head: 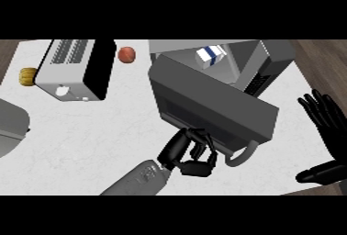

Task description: Pick up the milk, place it into the microwave and close the microwave

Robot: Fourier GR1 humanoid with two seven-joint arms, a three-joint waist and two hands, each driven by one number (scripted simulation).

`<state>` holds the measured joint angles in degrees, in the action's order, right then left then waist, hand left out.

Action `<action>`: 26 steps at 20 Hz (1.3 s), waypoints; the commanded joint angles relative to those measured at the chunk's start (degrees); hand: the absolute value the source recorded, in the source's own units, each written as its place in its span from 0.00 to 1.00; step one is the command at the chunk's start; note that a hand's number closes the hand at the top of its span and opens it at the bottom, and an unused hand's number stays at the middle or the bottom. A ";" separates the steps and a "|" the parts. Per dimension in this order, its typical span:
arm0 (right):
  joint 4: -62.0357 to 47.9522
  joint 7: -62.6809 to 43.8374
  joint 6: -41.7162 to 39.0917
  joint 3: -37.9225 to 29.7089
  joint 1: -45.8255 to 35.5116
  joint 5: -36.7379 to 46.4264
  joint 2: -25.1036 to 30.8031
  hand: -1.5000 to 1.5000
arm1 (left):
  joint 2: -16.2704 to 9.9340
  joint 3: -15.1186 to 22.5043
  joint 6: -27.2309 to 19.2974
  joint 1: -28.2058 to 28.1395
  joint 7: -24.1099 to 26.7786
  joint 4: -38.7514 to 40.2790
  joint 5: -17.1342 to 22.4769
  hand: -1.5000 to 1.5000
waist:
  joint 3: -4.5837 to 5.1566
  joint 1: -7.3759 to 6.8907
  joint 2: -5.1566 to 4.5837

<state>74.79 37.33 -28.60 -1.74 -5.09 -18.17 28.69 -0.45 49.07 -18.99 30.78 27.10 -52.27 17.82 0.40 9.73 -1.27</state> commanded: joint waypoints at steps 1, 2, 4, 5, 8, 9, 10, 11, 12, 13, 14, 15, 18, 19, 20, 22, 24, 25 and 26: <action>3.27 -1.17 -4.23 0.92 -1.27 -2.27 1.34 0.00 | 0.43 1.17 -4.51 2.92 1.48 -1.43 5.57 1.00 | 0.12 1.51 -0.26; 3.54 -1.44 -3.93 0.97 -2.02 -2.45 1.36 0.00 | 0.43 1.86 -5.93 3.78 1.85 -1.51 5.85 1.00 | 0.08 1.86 -0.41; 5.15 -2.30 -4.91 0.45 -1.24 -2.83 3.90 0.00 | 0.43 1.23 -9.07 3.78 2.37 -1.35 8.22 1.00 | 0.09 2.85 -0.25; 5.56 -2.51 -3.83 1.20 -1.68 -3.10 2.18 0.00 | 0.43 -0.09 -9.68 5.82 2.47 -1.32 9.56 1.00 | 0.06 2.75 -0.50; 5.86 -4.38 -4.31 -0.48 -3.85 -3.85 5.67 0.00 | 0.44 -1.53 -13.43 7.61 2.06 -1.01 13.17 1.00 | 0.04 2.86 -0.90; 6.51 -4.54 -4.23 -0.42 -4.28 -3.86 5.91 0.00 | 0.44 -0.56 -15.30 7.19 2.12 -1.07 13.79 1.00 | 0.04 3.54 -0.91; 6.59 -4.64 -4.44 -0.29 -3.63 -4.56 5.51 0.00 | 0.44 -1.43 -15.82 8.95 2.10 -0.49 14.96 1.00 | -0.04 3.65 -0.93; 7.33 -5.46 -4.57 -0.81 -4.16 -5.15 6.51 0.00 | 0.44 -1.36 -17.34 9.49 1.03 -0.03 15.77 1.00 | -0.01 4.51 -0.85; 6.97 -5.74 -4.07 -1.61 -5.08 -6.32 6.23 0.00 | 0.44 -0.86 -16.99 9.74 1.98 0.65 16.64 0.00 | -0.05 4.10 -1.18; 8.05 -5.96 -4.80 -1.65 -5.66 -6.64 7.11 0.00 | 0.44 -1.53 -17.84 11.20 0.85 0.89 17.63 0.00 | -0.03 4.97 -1.12; 6.97 -5.85 -4.73 -1.71 -5.68 -6.68 6.90 0.00 | 0.44 -1.14 -18.51 12.07 0.94 1.07 18.12 0.00 | -0.14 5.25 -1.57; 7.70 -5.86 -4.22 -1.53 -6.56 -6.11 6.95 0.00 | 0.44 -0.95 -19.22 12.40 1.24 1.40 18.95 0.00 | -0.13 5.06 -1.61; 9.62 -4.85 0.06 -5.33 -9.62 -1.33 11.44 0.00 | 0.45 -1.90 -21.06 15.61 -1.61 3.47 20.87 0.00 | -0.16 6.85 -1.39; 10.39 -4.56 1.38 -6.22 -10.79 1.78 13.93 1.00 | 0.45 -2.12 -21.18 14.44 -1.02 4.33 21.51 0.00 | -0.02 6.74 -1.75; 10.34 -3.72 1.61 -6.51 -11.09 2.89 14.56 1.00 | 0.45 -3.06 -22.09 15.50 -0.56 4.10 22.33 0.00 | -0.09 6.65 -1.94; 11.10 -3.85 2.32 -6.82 -12.48 3.60 15.33 1.00 | 0.45 -4.22 -22.91 16.83 -0.44 3.59 24.71 0.00 | 0.06 7.13 -2.19; 10.79 -3.28 3.14 -6.69 -12.41 4.47 14.81 1.00 | 0.45 -5.51 -23.40 17.55 0.97 4.14 26.42 0.00 | -0.02 6.77 -2.71; 10.89 -3.17 3.59 -6.88 -13.28 4.90 15.05 1.00 | 0.45 -5.15 -24.08 17.65 1.21 4.56 26.69 0.00 | -0.05 6.52 -2.84; 10.23 -2.98 3.25 -7.28 -13.55 5.22 15.91 1.00 | 0.45 -4.86 -23.94 17.31 1.79 4.09 27.54 0.00 | -0.07 6.56 -3.08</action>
<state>85.12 33.52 -26.33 -8.06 -16.97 -15.05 42.93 0.03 47.12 -41.22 44.97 27.78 -49.68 42.57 0.33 16.24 -3.65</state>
